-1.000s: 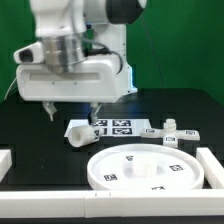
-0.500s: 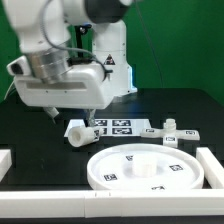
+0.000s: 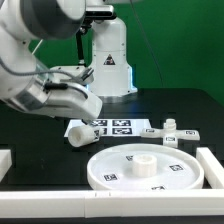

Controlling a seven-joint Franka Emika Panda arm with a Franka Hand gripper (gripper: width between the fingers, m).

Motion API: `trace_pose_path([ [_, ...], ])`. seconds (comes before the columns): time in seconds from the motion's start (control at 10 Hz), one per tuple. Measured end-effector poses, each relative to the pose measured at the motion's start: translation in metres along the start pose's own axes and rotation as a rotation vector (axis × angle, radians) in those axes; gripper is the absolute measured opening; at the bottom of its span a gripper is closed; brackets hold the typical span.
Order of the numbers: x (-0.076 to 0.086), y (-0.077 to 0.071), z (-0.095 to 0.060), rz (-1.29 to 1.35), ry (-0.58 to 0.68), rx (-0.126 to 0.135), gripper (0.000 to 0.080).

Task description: Assemble round table

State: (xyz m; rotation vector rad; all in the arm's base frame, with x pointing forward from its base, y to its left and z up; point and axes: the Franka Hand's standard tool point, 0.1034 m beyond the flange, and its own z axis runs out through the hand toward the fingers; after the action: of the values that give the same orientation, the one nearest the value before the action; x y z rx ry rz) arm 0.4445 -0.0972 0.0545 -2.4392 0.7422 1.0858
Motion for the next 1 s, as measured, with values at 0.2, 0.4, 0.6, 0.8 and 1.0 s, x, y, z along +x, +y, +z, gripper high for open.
trace_pose_path([
  [0.2, 0.004, 0.001, 0.013, 0.006, -0.010, -0.004, 0.0649],
  [0.4, 0.008, 0.007, 0.030, 0.020, -0.048, -0.014, 0.0649],
  [0.6, 0.012, 0.009, 0.038, 0.024, -0.050, -0.020, 0.0649],
  [0.8, 0.015, 0.010, 0.046, 0.030, -0.055, -0.027, 0.0649],
  [1.0, 0.016, 0.010, 0.047, 0.033, -0.057, -0.028, 0.0649],
])
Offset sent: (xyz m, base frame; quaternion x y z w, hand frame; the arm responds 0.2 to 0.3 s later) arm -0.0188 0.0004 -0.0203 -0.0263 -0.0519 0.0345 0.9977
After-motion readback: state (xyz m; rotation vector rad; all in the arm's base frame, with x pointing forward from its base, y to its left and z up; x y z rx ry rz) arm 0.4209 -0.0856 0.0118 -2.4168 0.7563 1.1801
